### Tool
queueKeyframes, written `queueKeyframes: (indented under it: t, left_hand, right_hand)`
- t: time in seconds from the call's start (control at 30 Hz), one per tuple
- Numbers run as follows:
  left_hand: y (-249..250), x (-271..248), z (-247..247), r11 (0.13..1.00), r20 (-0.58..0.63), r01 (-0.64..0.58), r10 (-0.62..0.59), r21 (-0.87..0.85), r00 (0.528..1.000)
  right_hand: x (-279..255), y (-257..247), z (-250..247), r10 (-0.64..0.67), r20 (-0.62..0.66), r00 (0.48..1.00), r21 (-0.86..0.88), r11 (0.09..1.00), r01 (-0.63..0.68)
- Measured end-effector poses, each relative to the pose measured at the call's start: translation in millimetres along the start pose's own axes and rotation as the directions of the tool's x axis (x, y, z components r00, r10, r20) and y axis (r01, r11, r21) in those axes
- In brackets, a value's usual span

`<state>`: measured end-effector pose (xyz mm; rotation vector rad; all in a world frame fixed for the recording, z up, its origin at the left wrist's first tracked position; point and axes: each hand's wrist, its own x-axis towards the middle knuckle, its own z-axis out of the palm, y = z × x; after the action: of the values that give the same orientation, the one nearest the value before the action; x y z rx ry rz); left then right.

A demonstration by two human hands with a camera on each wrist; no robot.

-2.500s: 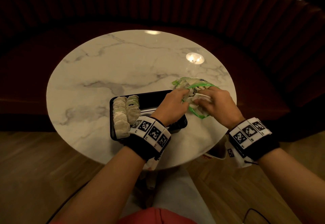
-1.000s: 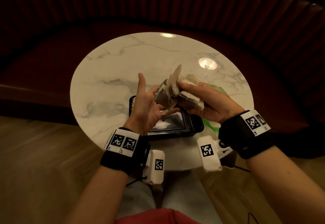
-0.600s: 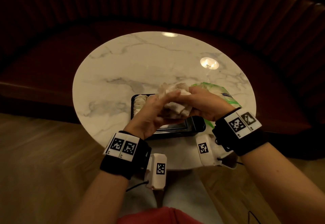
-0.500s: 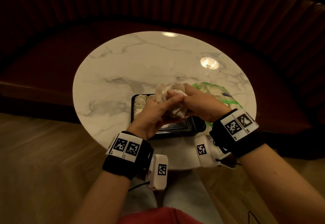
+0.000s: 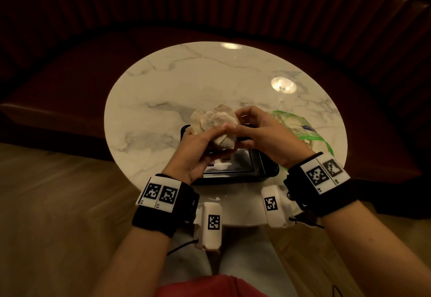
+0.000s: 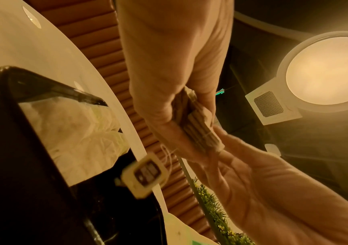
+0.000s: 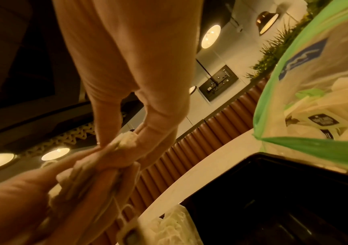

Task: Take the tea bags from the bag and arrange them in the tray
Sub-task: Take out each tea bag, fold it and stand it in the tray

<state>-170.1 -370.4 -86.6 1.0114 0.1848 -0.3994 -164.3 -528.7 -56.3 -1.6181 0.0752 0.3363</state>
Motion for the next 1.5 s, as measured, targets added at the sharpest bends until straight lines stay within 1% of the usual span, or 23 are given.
queueKeyframes:
  t: [0.1, 0.2, 0.33, 0.43, 0.57, 0.63, 0.7, 0.77, 0.83, 0.93, 1.03, 1.17, 1.23, 1.37, 1.5]
  left_hand:
    - [2.4, -3.3, -2.6, 1.0, 0.007, 0.006, -0.006, -0.013, 1.0]
    - [4.5, -4.8, -4.9, 1.0, 0.015, -0.008, 0.007, 0.015, 1.0]
    - [10.4, -5.8, -9.5, 0.998, 0.036, -0.041, 0.039, 0.05, 0.999]
    - [13.8, -7.4, -14.9, 0.99, 0.059, -0.068, 0.061, 0.122, 0.996]
    - [14.9, -11.0, -16.4, 0.977, 0.084, -0.071, 0.055, 0.201, 0.995]
    - [16.8, -12.7, -17.1, 0.978, 0.09, -0.062, 0.045, 0.202, 0.995]
    - [19.6, -13.6, -19.2, 0.985, 0.086, -0.05, 0.036, 0.167, 0.996]
    - [22.6, -15.3, -20.2, 0.993, 0.074, -0.041, 0.033, 0.112, 0.997]
    - [24.8, -16.8, -20.5, 0.997, 0.067, -0.044, 0.04, 0.063, 0.997]
    - [27.5, -19.2, -19.6, 0.998, 0.056, -0.058, 0.056, 0.038, 0.997]
    - [28.8, -20.6, -18.7, 0.998, 0.063, -0.068, 0.068, 0.007, 0.996]
    - [28.7, -23.0, -17.8, 0.998, 0.101, -0.058, 0.057, 0.006, 0.993]
    - [29.1, -23.7, -17.9, 0.999, 0.115, -0.047, 0.048, -0.011, 0.992]
    - [29.1, -23.1, -18.4, 0.998, 0.118, -0.025, 0.032, -0.057, 0.993]
    - [29.2, -24.4, -17.8, 0.996, 0.156, -0.007, 0.022, -0.093, 0.987]
  right_hand:
    - [0.2, -1.9, 1.4, -0.068, -0.025, 0.997, -0.12, 0.991, 0.065]
    - [-1.3, -7.8, 4.0, -0.102, 0.011, 0.995, -0.209, 0.973, 0.102]
    - [-1.6, -14.2, 5.1, -0.096, 0.049, 0.994, -0.274, 0.956, 0.106]
    - [-0.4, -20.0, 7.0, -0.089, 0.026, 0.996, -0.245, 0.965, 0.093]
    - [3.6, -24.1, 7.6, -0.21, -0.001, 0.978, -0.343, 0.918, 0.197]
    - [5.9, -24.3, 7.7, -0.238, -0.014, 0.971, -0.289, 0.931, 0.224]
    - [7.2, -24.9, 7.4, -0.236, -0.05, 0.971, -0.141, 0.964, 0.227]
    - [7.4, -25.3, 6.3, -0.217, -0.076, 0.973, -0.007, 0.976, 0.217]
    - [7.3, -23.8, 6.1, -0.193, -0.089, 0.977, 0.074, 0.977, 0.2]
    - [6.4, -21.8, 6.3, -0.166, -0.089, 0.982, 0.157, 0.971, 0.178]
    - [5.8, -20.3, 5.6, -0.162, -0.062, 0.985, 0.174, 0.97, 0.171]
    - [6.3, -19.3, 5.9, -0.171, -0.046, 0.984, 0.192, 0.965, 0.177]
    - [5.9, -20.1, 5.5, -0.205, -0.032, 0.978, 0.193, 0.959, 0.207]
    - [3.5, -24.3, 4.8, -0.279, 0.001, 0.96, 0.128, 0.952, 0.277]
    - [3.9, -29.9, 5.3, -0.265, 0.025, 0.964, 0.19, 0.948, 0.256]
